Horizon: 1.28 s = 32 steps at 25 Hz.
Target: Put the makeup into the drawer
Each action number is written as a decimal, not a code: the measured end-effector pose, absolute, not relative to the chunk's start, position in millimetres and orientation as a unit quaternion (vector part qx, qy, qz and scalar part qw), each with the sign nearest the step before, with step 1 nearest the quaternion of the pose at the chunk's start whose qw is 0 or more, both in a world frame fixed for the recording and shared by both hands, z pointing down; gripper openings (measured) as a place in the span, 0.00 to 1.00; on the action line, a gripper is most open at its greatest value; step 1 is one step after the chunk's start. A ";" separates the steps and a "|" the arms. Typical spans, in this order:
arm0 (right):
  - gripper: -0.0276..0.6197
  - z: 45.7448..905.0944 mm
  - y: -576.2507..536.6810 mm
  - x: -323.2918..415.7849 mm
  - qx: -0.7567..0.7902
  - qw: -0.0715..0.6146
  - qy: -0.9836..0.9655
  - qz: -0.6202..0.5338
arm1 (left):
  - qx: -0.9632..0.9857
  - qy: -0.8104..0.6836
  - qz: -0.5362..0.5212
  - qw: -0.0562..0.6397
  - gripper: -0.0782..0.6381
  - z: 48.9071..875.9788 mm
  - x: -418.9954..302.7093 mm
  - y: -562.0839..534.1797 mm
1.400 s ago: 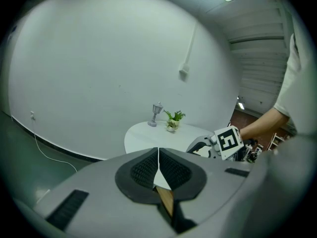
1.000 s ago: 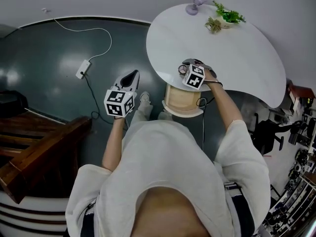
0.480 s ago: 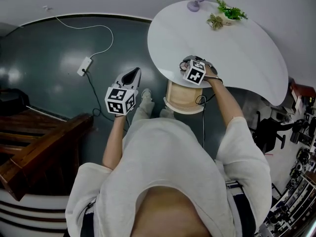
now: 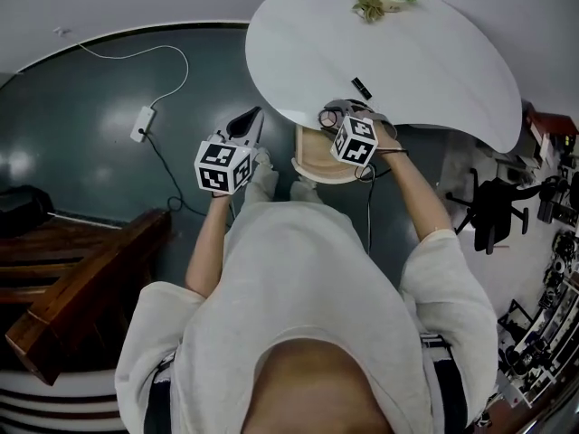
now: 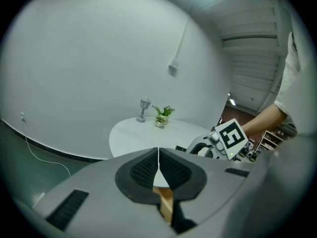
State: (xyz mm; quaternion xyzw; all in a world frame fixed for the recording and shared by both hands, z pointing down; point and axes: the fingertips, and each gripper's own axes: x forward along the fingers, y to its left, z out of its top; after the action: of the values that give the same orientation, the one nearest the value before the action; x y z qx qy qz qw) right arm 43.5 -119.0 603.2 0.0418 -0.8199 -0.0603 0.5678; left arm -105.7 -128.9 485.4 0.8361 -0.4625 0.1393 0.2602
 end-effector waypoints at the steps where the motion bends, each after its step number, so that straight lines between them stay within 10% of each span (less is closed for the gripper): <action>1: 0.38 602.3 -110.1 47.1 0.040 0.569 -0.819 -0.063 | 0.840 -0.456 0.140 0.260 0.13 485.8 -99.3 -128.8; 32: 0.38 809.5 -29.8 67.2 -0.006 0.642 -0.767 0.015 | 0.821 -0.442 0.189 0.309 0.13 541.9 -97.5 -96.4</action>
State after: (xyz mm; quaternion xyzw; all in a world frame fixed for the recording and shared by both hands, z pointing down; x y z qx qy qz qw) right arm 67.2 -29.8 809.5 -0.0057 -0.7667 0.0151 0.6418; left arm -97.5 -96.4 541.9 0.8207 -0.4422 0.1887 0.3086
